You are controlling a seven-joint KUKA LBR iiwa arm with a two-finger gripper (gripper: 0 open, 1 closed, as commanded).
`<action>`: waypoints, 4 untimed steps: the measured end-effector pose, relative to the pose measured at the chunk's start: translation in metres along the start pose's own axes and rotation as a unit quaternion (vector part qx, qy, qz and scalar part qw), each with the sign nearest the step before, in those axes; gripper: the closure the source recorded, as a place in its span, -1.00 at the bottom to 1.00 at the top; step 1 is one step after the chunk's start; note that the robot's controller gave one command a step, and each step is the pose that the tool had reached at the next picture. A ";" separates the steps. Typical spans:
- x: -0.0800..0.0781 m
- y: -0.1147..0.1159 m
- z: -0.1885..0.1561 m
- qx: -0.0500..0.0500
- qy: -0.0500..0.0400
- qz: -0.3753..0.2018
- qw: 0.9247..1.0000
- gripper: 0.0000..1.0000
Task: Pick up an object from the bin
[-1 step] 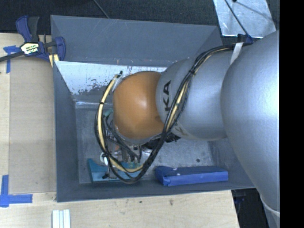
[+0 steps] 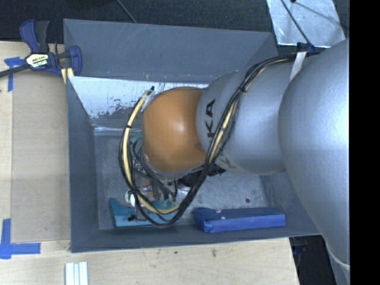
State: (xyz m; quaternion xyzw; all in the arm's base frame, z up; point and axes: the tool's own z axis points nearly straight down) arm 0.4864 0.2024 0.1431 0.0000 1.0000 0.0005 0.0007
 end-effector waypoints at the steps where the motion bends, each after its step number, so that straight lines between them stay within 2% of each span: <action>1: -0.013 -0.048 0.029 -0.001 -0.001 -0.001 1.000 -1.00; 2: -0.047 -0.067 0.041 0.000 -0.001 -0.072 0.997 1.00; 3: -0.047 -0.067 0.041 0.000 0.000 -0.072 0.997 1.00; 4: -0.048 -0.048 -0.151 -0.001 -0.005 -0.060 0.998 1.00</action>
Offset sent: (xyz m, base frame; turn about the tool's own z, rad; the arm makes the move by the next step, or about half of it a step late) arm 0.0457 -0.0666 -0.0411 -0.1455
